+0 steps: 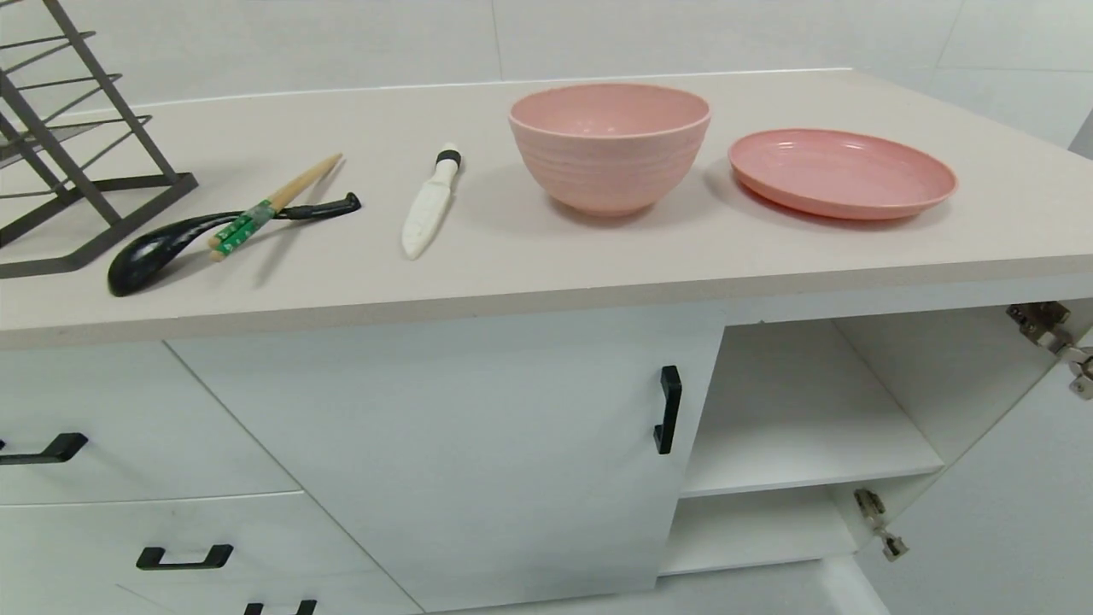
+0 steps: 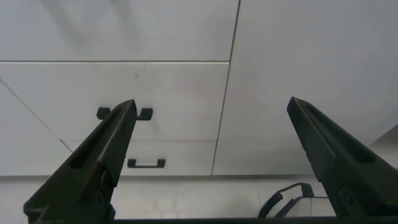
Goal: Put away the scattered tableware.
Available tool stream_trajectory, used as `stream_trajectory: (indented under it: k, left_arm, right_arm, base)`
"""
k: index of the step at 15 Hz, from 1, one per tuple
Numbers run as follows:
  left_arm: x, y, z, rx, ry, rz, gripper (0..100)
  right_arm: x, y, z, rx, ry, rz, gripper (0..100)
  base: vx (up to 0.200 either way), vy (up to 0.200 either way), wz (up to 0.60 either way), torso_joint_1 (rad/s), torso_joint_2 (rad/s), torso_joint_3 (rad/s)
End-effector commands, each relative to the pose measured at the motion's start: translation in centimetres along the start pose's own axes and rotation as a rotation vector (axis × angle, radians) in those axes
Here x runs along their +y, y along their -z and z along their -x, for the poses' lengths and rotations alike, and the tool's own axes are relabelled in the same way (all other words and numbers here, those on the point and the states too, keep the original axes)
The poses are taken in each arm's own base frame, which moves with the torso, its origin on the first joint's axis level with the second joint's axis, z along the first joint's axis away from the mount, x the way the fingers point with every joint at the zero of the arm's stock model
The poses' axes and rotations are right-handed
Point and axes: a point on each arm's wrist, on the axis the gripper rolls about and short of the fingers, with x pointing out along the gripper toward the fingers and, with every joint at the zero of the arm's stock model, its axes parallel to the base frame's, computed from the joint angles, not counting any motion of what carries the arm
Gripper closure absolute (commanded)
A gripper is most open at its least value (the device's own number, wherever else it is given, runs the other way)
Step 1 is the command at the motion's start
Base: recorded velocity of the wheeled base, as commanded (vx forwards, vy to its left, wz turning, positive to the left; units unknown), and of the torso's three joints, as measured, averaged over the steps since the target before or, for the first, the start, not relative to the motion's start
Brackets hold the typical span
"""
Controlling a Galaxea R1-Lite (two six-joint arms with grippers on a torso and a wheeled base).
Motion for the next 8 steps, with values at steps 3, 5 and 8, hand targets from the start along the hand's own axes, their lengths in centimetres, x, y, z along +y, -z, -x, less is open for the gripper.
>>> stream_trajectory:
  k: [3, 5, 8]
  left_arm:
    - [0.00, 0.00, -0.01, 0.002, -0.002, 0.000, 0]
    - [0.00, 0.00, -0.01, 0.002, 0.000, 0.000, 0]
    - [0.00, 0.00, -0.01, 0.002, 0.000, 0.002, 0]
  right_arm:
    - [0.00, 0.00, -0.01, 0.001, 0.000, -0.004, 0]
    - [0.00, 0.00, -0.01, 0.001, 0.000, -0.004, 0]
    - [0.00, 0.00, -0.01, 0.001, 0.000, -0.004, 0]
  base:
    - [0.000, 0.000, 0.00, 0.235, -0.09, -0.152]
    - [0.000, 0.000, 0.00, 0.259, -0.53, -0.237]
    - [0.000, 0.000, 0.00, 0.178, -0.61, -0.175]
